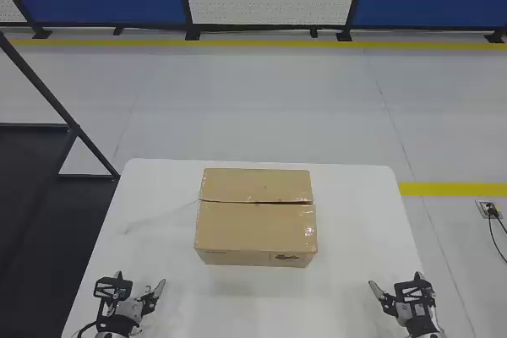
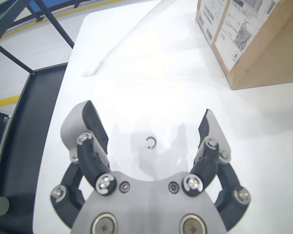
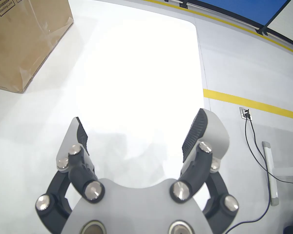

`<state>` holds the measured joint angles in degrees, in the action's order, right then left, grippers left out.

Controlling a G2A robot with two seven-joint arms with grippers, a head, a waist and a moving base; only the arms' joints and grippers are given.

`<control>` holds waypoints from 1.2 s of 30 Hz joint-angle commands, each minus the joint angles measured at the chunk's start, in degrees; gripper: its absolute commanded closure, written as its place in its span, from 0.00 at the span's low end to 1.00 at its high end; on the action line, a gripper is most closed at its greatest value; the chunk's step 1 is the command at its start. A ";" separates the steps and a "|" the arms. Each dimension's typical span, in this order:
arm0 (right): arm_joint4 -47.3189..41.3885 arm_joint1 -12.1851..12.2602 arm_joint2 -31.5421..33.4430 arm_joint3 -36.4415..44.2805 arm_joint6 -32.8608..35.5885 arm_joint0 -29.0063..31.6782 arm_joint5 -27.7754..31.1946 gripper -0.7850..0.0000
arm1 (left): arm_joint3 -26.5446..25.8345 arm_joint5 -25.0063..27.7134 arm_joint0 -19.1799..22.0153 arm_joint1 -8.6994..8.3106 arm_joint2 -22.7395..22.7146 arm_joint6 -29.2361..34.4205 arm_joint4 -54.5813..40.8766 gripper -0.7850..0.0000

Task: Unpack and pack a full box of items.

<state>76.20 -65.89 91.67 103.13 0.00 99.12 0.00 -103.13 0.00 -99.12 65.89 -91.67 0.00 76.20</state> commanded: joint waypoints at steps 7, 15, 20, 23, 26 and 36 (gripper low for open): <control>0.00 0.00 0.00 0.00 0.00 0.00 0.00 0.00 | -0.08 0.46 -0.01 -0.01 0.11 -0.17 -0.01 0.00; -1.65 0.18 -0.44 5.92 -0.13 -0.66 8.72 0.00 | -2.28 2.79 0.34 0.37 -0.88 -4.71 -6.56 0.00; -9.57 0.24 0.23 10.37 3.13 -2.83 14.70 0.00 | -4.85 1.69 2.08 0.43 -3.43 -5.87 -7.83 0.00; -16.59 0.23 0.72 12.48 5.89 -4.63 17.38 0.00 | -6.71 2.34 3.16 0.54 -2.95 -6.90 -7.68 0.00; -24.99 0.31 1.22 13.48 11.07 -6.12 19.81 0.00 | -8.43 3.41 3.25 0.49 -2.94 -5.84 -6.49 0.00; -24.46 0.57 2.39 14.32 14.68 -6.97 19.96 0.00 | -8.43 3.41 3.25 0.49 -2.94 -5.84 -6.49 0.00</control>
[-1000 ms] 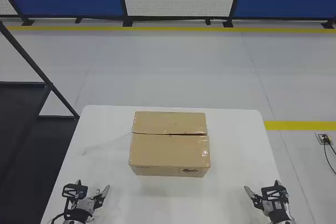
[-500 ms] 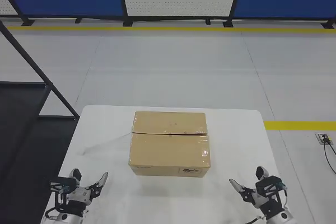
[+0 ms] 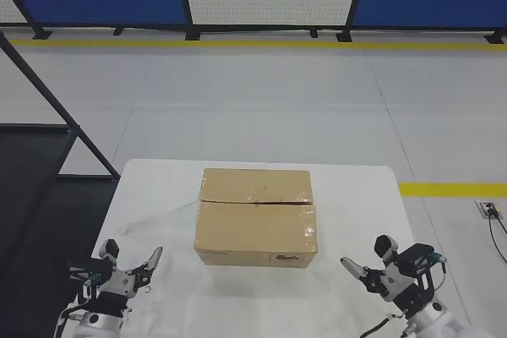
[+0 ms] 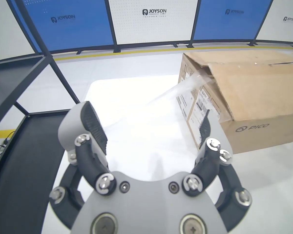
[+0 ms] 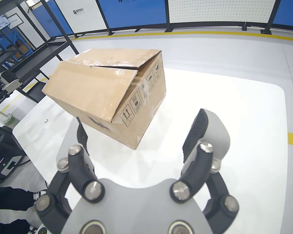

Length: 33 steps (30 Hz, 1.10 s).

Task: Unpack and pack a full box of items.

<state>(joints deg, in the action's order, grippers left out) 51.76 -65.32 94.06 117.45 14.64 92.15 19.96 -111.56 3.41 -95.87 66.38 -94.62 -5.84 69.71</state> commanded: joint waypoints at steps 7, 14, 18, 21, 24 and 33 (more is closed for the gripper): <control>-2.25 -0.12 -1.76 -1.03 1.58 -2.40 -0.81 0.00 | -0.57 -0.05 3.98 0.31 0.84 4.85 -6.42 0.00; -14.26 -0.42 -6.96 -8.47 9.05 -12.33 0.80 0.00 | 1.51 2.40 9.86 0.26 1.02 12.38 -10.54 0.00; -25.98 -0.58 -8.58 -14.82 13.87 -18.74 2.72 0.00 | 2.41 4.96 12.70 0.24 0.52 17.58 -17.66 0.00; -31.03 -0.43 -9.08 -18.61 19.62 -22.99 2.33 0.00 | 1.92 6.02 13.83 0.08 -0.42 21.89 -21.32 0.00; -31.03 -0.43 -9.08 -18.61 19.62 -22.99 2.33 0.00 | 1.92 6.02 13.83 0.08 -0.42 21.89 -21.32 0.00; -36.28 -0.69 -11.16 -21.99 20.21 -25.27 3.60 0.00 | 2.23 5.10 15.67 0.19 0.01 24.24 -25.63 0.00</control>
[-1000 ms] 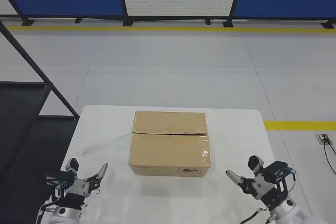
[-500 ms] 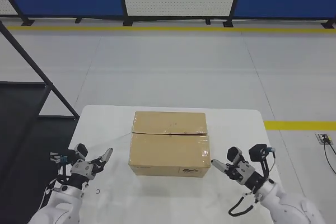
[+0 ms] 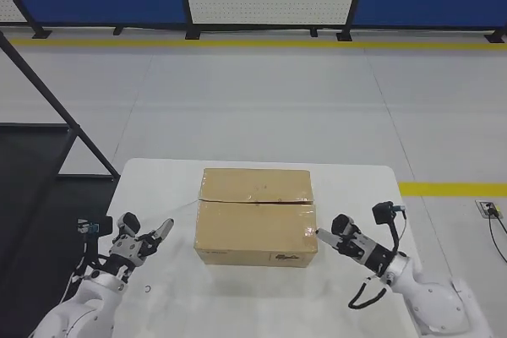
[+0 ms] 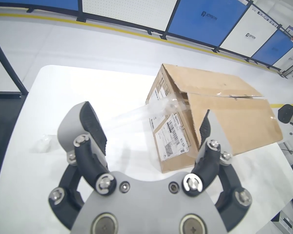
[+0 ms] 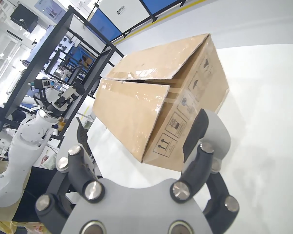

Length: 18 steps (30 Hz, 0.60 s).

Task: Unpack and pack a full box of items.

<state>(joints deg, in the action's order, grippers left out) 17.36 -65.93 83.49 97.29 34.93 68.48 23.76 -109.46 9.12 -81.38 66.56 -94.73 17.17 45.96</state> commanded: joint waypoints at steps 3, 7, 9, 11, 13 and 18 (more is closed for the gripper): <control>-6.54 -0.48 -2.32 -6.55 -0.61 -5.37 1.10 0.00 | 1.37 -1.41 4.10 0.13 1.01 5.60 -8.43 0.00; -12.33 -0.93 -4.71 -13.35 1.68 -10.72 2.61 0.00 | 3.53 -1.66 7.58 0.10 0.91 9.95 -15.56 0.00; -14.38 -1.06 -5.78 -16.47 4.01 -13.21 3.34 0.00 | 4.59 -1.78 8.90 0.05 0.65 12.18 -19.29 0.00; -17.06 -1.19 -6.84 -19.00 6.63 -15.19 4.36 0.00 | 5.62 -2.15 9.98 -0.04 0.28 14.19 -21.86 0.00; -20.64 -1.30 -7.59 -21.36 9.52 -16.83 5.82 0.00 | 6.62 -2.30 10.86 -0.14 0.11 16.58 -24.70 0.00; -29.23 -1.29 -7.90 -24.77 15.35 -18.62 11.29 0.00 | 7.86 -2.25 11.58 -0.48 -0.89 19.14 -27.60 0.00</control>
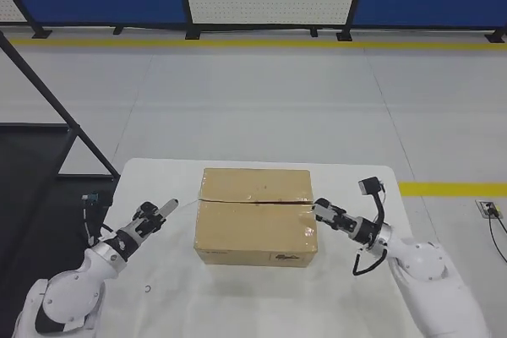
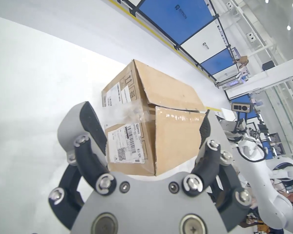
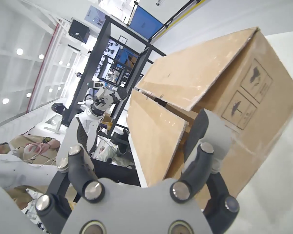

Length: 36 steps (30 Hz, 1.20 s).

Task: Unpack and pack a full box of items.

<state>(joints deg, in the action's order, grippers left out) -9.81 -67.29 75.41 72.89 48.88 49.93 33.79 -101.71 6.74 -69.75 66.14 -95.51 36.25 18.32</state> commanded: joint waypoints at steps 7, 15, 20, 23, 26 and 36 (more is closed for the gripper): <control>-11.20 0.89 1.04 1.14 11.98 1.00 6.49 0.00 | 0.27 0.74 -0.47 -0.32 0.44 0.13 -0.32 0.00; -12.44 3.16 2.18 13.70 15.19 7.65 6.44 0.00 | -1.96 5.69 -1.89 -0.82 0.64 2.23 -1.04 0.00; -8.97 5.31 2.56 19.61 15.38 11.97 6.25 0.00 | -2.75 11.46 -3.33 -1.34 0.70 5.84 -1.63 0.00; -7.22 6.46 2.49 21.03 14.49 13.79 7.15 0.00 | -3.32 14.27 -4.25 -1.68 0.43 8.41 -3.22 0.00; -5.50 7.58 1.82 21.93 13.73 15.11 7.91 0.00 | -4.30 16.34 -4.99 -2.07 0.34 12.53 -6.42 0.00; -3.20 9.95 -1.36 18.55 11.43 15.16 10.19 0.00 | -5.79 15.71 -5.25 -2.56 0.81 18.48 -12.62 0.00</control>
<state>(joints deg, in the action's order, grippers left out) -13.52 -57.50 74.01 91.79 60.33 65.18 43.96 -107.50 22.43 -75.00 63.57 -94.70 54.73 5.69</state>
